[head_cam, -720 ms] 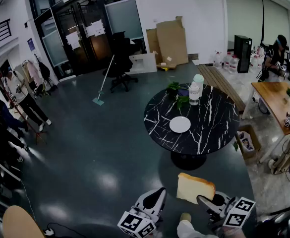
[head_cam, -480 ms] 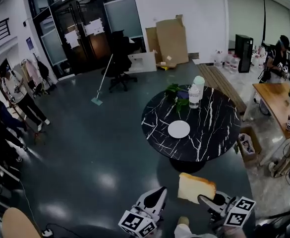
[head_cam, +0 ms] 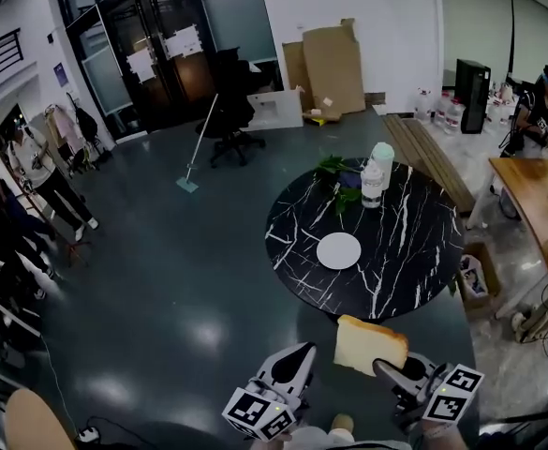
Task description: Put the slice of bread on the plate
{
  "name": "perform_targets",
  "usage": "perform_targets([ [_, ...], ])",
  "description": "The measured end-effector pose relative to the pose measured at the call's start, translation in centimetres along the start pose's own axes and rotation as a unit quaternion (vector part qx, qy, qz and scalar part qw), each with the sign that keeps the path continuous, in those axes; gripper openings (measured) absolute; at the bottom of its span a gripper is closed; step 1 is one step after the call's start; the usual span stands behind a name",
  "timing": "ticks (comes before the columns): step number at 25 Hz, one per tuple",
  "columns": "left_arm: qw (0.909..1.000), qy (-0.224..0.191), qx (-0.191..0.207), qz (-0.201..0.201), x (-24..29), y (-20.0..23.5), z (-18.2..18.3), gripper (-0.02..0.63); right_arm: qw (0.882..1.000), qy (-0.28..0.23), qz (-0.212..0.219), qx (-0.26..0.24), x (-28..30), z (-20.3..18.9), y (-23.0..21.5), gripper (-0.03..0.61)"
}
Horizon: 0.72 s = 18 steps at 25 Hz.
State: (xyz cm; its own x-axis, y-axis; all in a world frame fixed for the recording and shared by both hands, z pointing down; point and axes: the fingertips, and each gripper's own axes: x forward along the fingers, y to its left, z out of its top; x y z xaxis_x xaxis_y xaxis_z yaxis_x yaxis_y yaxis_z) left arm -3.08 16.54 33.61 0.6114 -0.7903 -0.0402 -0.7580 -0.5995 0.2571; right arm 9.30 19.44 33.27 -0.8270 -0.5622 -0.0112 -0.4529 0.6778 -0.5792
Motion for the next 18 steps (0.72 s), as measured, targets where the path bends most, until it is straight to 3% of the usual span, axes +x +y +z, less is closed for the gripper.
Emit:
perform_targets([
  [10,0.9999,0.011,-0.007,0.011,3.0,2.1,-0.8,0.008,1.000,-0.006,0.001,0.016,1.2,1.3,-3.1,0.094],
  [18,0.9995,0.014,-0.027,0.005,9.5,7.0,-2.0,0.008,1.000,0.009,-0.024,0.016,4.0,3.5,-8.1,0.094],
])
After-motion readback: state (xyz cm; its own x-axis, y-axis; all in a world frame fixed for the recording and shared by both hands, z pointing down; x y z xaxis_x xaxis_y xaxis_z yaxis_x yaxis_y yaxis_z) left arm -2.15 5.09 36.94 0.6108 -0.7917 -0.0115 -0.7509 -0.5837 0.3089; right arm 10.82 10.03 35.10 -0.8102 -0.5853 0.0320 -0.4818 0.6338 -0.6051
